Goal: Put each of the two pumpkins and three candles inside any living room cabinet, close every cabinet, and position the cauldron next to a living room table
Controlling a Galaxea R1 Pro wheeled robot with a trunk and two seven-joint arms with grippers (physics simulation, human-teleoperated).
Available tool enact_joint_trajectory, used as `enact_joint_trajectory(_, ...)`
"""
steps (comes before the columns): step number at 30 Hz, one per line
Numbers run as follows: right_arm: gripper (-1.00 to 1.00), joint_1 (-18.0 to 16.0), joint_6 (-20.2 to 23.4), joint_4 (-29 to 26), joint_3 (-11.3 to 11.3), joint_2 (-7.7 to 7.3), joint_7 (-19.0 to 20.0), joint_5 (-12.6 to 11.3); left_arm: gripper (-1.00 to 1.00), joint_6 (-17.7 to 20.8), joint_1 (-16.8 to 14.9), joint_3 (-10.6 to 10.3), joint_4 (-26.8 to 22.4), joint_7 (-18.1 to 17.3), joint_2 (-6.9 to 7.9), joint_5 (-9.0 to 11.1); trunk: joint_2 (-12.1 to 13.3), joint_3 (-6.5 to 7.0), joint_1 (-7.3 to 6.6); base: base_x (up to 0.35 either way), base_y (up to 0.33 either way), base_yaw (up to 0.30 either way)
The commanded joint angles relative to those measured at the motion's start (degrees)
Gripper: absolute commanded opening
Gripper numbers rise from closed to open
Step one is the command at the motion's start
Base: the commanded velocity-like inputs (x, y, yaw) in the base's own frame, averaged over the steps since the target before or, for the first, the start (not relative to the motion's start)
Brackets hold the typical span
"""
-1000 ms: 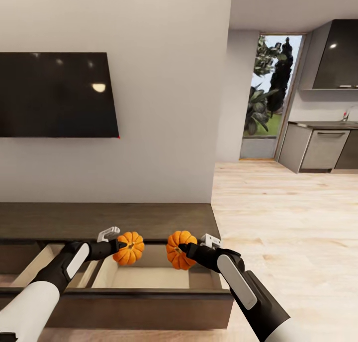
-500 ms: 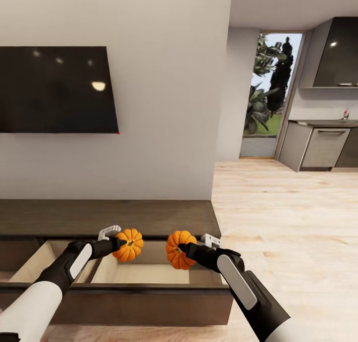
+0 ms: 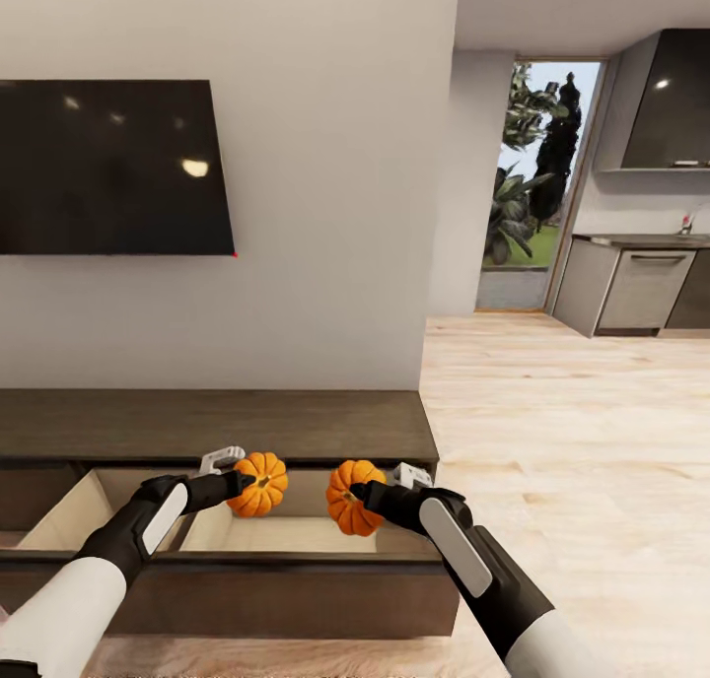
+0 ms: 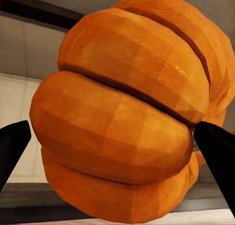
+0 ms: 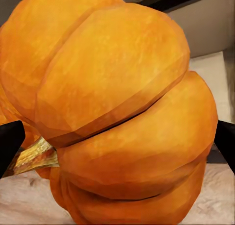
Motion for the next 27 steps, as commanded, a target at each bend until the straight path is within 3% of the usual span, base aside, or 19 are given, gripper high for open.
enact_joint_trajectory(1,-1.0,-1.7,-0.4,2.3,0.1,0.19,-0.6,-0.9,-1.0,0.2,0.0,-0.3,-0.1,0.0,0.05,0.2,-0.4,-0.25,0.22,0.0,0.0,0.0)
enact_joint_trajectory(6,-1.0,-4.2,-5.2,9.4,0.3,0.53,-0.6,-0.2,-1.0,0.1,0.0,-0.4,-0.2,0.0,-0.25,0.2,-2.5,-1.14,1.31,0.0,0.0,0.0)
enact_joint_trajectory(10,-1.0,-5.3,-7.7,12.9,0.5,2.34,-0.7,5.8,-1.0,0.0,0.0,-0.4,-0.2,0.0,-0.42,0.2,-4.1,-1.86,2.19,0.0,0.0,0.0)
enact_joint_trajectory(15,-1.0,-5.6,-9.4,14.5,0.5,3.81,-0.8,9.4,-1.0,-0.4,0.0,-0.5,-0.2,0.0,-0.48,0.2,-6.1,-2.76,3.29,0.0,0.0,0.0)
enact_joint_trajectory(23,-1.0,-5.6,-10.2,14.8,0.6,4.55,-0.9,10.2,-1.0,-0.9,0.0,-0.7,-0.6,-0.2,-0.53,0.3,-6.5,-2.94,3.51,0.0,0.0,0.0)
enact_joint_trajectory(27,-1.0,-5.6,-10.3,14.9,0.6,4.59,-0.9,10.2,-1.0,-0.9,0.2,-0.7,-3.7,-0.2,-0.5,0.2,-6.5,-2.94,3.51,0.043,0.0,0.0)
